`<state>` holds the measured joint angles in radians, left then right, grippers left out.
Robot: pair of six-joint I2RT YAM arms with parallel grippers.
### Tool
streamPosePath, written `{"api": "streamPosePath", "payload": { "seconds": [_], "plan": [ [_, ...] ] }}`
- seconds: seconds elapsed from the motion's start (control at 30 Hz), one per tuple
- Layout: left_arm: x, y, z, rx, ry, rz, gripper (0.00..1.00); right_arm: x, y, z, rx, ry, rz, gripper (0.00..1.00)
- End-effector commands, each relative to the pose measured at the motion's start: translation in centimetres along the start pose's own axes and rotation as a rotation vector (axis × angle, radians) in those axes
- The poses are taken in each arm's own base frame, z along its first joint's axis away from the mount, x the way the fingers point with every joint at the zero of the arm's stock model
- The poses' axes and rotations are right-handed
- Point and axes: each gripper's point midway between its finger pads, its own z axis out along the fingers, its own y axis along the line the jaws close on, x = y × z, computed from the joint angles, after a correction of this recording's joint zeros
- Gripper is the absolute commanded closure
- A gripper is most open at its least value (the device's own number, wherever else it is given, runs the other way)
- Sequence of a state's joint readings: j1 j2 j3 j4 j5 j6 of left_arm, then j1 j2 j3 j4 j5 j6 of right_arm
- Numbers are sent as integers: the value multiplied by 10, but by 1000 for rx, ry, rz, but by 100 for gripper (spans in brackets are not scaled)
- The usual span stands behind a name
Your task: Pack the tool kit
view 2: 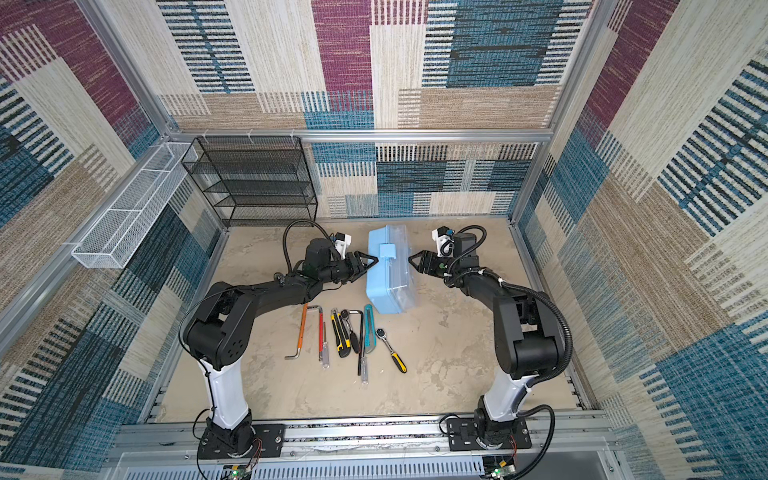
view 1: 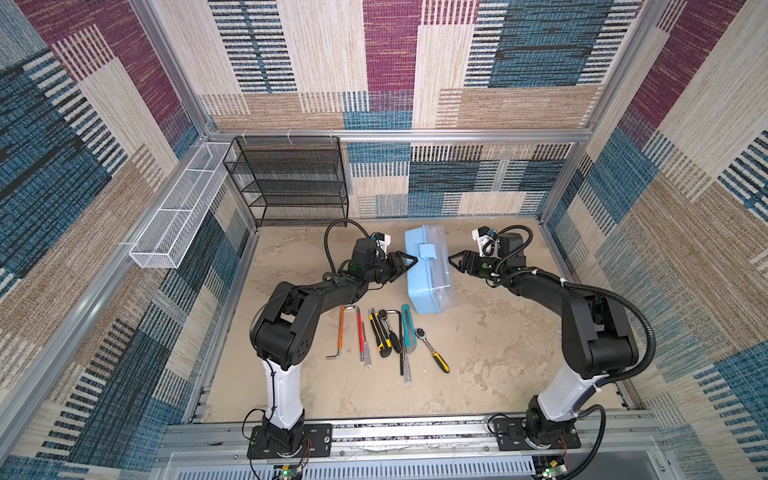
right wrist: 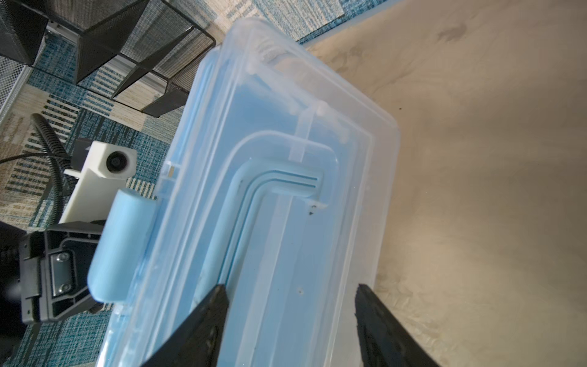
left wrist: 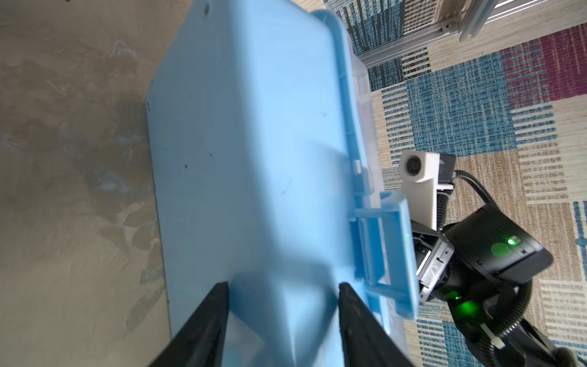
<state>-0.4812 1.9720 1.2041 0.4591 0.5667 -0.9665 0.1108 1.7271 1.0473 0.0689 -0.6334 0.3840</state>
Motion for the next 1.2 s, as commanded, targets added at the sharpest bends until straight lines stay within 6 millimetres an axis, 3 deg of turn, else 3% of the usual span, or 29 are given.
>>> {"api": "streamPosePath", "payload": {
  "seconds": [0.0,0.23,0.53,0.77,1.17],
  "plan": [
    [33,-21,14,87,138,7,43,-3,37,-4,-140,23,-54,33],
    [46,-12,31,78,174,-11,43,-13,41,-12,-121,1,-73,32],
    [56,8,34,38,190,-27,44,-4,34,-12,-98,18,-58,32],
    [52,23,15,-10,178,-25,44,10,25,-13,-70,35,-50,32],
    [57,43,-13,-95,171,-30,43,9,26,-16,-51,35,-64,32]
  ]
}}
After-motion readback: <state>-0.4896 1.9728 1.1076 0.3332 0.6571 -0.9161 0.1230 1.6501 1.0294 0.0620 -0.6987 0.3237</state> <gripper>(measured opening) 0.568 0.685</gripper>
